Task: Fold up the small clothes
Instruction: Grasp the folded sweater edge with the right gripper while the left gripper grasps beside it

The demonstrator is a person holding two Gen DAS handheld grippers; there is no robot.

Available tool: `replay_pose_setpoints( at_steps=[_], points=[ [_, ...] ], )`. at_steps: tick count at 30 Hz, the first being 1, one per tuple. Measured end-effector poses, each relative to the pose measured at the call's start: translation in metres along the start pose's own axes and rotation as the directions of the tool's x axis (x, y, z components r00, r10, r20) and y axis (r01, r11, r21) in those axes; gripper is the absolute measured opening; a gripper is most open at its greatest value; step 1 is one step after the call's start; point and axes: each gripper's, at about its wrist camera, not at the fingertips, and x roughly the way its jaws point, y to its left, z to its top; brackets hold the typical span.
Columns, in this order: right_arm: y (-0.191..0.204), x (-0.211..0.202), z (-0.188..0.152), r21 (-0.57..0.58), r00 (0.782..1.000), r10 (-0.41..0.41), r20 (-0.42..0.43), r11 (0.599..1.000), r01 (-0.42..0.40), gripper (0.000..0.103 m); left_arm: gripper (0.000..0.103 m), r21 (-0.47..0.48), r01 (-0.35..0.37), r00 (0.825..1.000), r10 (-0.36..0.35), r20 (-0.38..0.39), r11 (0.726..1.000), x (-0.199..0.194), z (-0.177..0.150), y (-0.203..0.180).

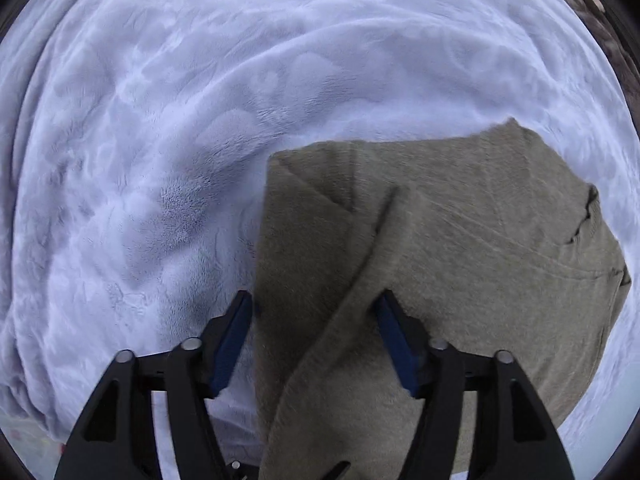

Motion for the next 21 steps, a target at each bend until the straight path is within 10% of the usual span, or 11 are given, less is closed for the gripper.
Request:
replay_pose_setpoints(
  at_steps=[6, 8, 15, 17, 19, 21],
  points=[
    [0.021, 0.021, 0.002, -0.097, 0.989, -0.144, -0.041, 0.985, 0.14, 0.076, 0.028, 0.032, -0.026, 1.0, 0.025, 0.013, 0.999, -0.001, -0.003, -0.002],
    [0.017, 0.021, -0.001, -0.098, 0.982, -0.184, -0.033, 0.979, 0.18, 0.037, 0.028, 0.049, -0.043, 0.999, 0.043, 0.009, 0.998, -0.005, -0.004, -0.002],
    [-0.031, -0.017, -0.024, -0.032, 0.999, 0.0, 0.049, 0.999, 0.001, 0.02, 0.029, 0.062, -0.059, 0.998, 0.059, 0.013, 0.996, -0.011, -0.004, -0.016],
    [-0.039, -0.024, -0.03, -0.026, 0.997, 0.032, 0.069, 0.999, -0.03, 0.02, 0.046, 0.018, -0.043, 0.999, 0.043, 0.003, 0.999, -0.015, -0.006, -0.009],
    [-0.044, -0.03, -0.034, -0.023, 0.994, 0.066, 0.087, 0.998, -0.064, 0.019, 0.103, -0.019, -0.069, 0.997, 0.069, 0.045, 0.997, -0.025, -0.01, 0.002],
    [-0.051, -0.035, -0.039, -0.02, 0.989, 0.095, 0.111, 0.995, -0.094, 0.019, 0.103, -0.033, -0.08, 0.991, 0.083, 0.106, 0.996, -0.037, -0.02, 0.012]
  ],
)
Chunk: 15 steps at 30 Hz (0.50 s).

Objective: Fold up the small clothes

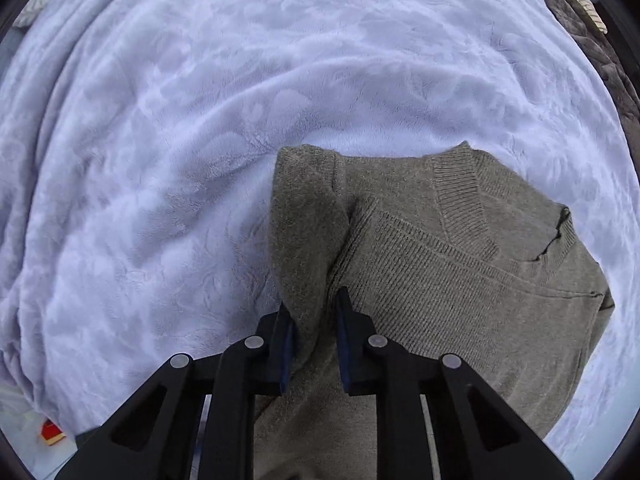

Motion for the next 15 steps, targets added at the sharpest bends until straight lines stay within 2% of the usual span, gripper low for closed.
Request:
replay_pose_setpoints(
  at_steps=[3, 5, 8, 9, 10, 11, 12, 15],
  points=[
    [-0.013, -0.008, -0.011, 0.02, 0.998, 0.054, 0.036, 0.998, -0.055, 0.019, 0.103, -0.008, 0.025, 1.0, -0.025, -0.008, 1.0, -0.004, -0.004, 0.007],
    [-0.024, -0.012, -0.015, 0.04, 0.996, 0.081, 0.047, 0.996, -0.083, 0.019, 0.103, 0.023, -0.01, 1.0, 0.011, -0.022, 1.0, 0.001, -0.003, 0.003],
    [-0.031, -0.02, -0.017, 0.055, 0.992, 0.112, 0.055, 0.992, -0.115, 0.019, 0.103, 0.058, -0.02, 0.999, 0.022, -0.037, 0.998, 0.015, 0.006, -0.013],
    [-0.031, -0.023, -0.013, 0.053, 0.991, 0.119, 0.057, 0.991, -0.122, 0.019, 0.094, 0.068, -0.025, 0.999, 0.027, -0.039, 0.997, 0.02, 0.01, -0.018],
    [-0.034, -0.024, -0.012, 0.051, 0.99, 0.125, 0.061, 0.99, -0.129, 0.019, 0.056, 0.072, -0.027, 0.998, 0.031, -0.05, 0.997, 0.024, 0.014, -0.023],
    [-0.036, -0.025, -0.013, 0.05, 0.989, 0.133, 0.066, 0.989, -0.136, 0.019, 0.034, 0.085, -0.034, 0.996, 0.041, -0.083, 0.996, 0.03, 0.016, -0.029],
    [-0.038, -0.028, -0.016, 0.051, 0.987, 0.141, 0.073, 0.988, -0.145, 0.019, 0.021, 0.088, -0.027, 0.993, 0.037, -0.113, 0.996, 0.032, 0.017, -0.034],
    [-0.052, -0.036, -0.019, 0.053, 0.984, 0.157, 0.079, 0.985, -0.161, 0.019, 0.018, 0.137, -0.116, 0.988, 0.128, -0.083, 0.984, 0.019, 0.011, -0.056]
  ],
)
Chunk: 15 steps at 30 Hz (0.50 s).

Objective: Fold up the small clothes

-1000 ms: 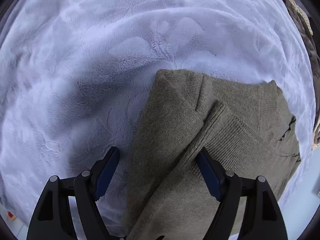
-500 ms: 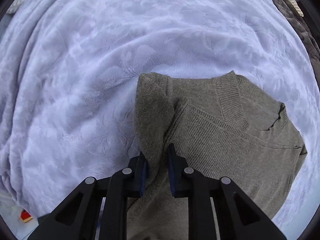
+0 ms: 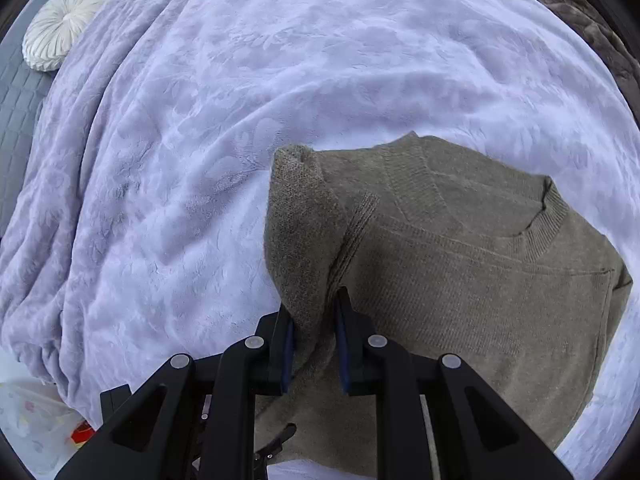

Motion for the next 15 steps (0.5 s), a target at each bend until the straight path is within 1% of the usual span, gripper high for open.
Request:
replay_pose_setpoints(
  at_steps=[1, 4, 7, 10, 12, 15],
  points=[
    [-0.004, -0.003, 0.0, 0.001, 1.0, 0.007, 0.003, 1.0, -0.007, 0.019, 0.018, 0.017, -0.036, 0.999, 0.036, 0.01, 0.999, -0.006, -0.002, -0.01],
    [-0.01, -0.011, 0.0, 0.016, 0.999, 0.041, 0.017, 0.999, -0.041, 0.019, 0.018, 0.056, -0.103, 0.995, 0.102, 0.021, 0.993, -0.018, -0.005, -0.03],
    [-0.009, -0.018, 0.001, 0.012, 0.998, 0.057, 0.026, 0.998, -0.057, 0.019, 0.018, 0.077, -0.165, 0.986, 0.164, 0.013, 0.983, -0.022, -0.004, -0.045],
    [-0.01, -0.028, 0.001, 0.009, 0.996, 0.077, 0.038, 0.997, -0.077, 0.019, 0.018, 0.087, -0.2, 0.98, 0.2, 0.009, 0.976, -0.031, -0.005, -0.055],
    [-0.013, -0.034, 0.001, 0.01, 0.995, 0.09, 0.045, 0.996, -0.091, 0.019, 0.018, 0.094, -0.216, 0.976, 0.216, 0.01, 0.972, -0.03, -0.004, -0.068],
    [-0.02, -0.044, -0.001, 0.007, 0.992, 0.114, 0.052, 0.993, -0.115, 0.019, 0.018, 0.111, -0.255, 0.967, 0.256, 0.006, 0.961, -0.027, -0.003, -0.088]
  ],
)
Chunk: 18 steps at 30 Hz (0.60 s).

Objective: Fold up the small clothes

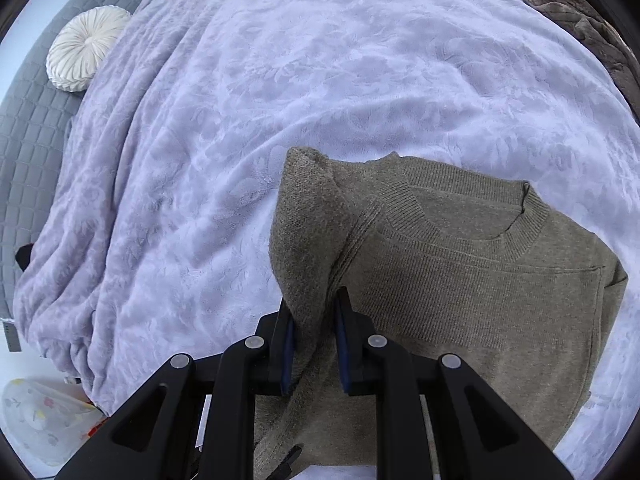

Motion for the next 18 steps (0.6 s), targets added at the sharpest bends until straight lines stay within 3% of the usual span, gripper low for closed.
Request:
replay_pose_setpoints(
  at_steps=[18],
  points=[
    [-0.029, -0.049, -0.016, -0.118, 0.994, 0.103, 0.034, 0.988, -0.098, 0.019, 0.018, 0.014, -0.185, 0.982, 0.185, -0.038, 0.983, -0.02, 0.0, -0.069]
  ],
)
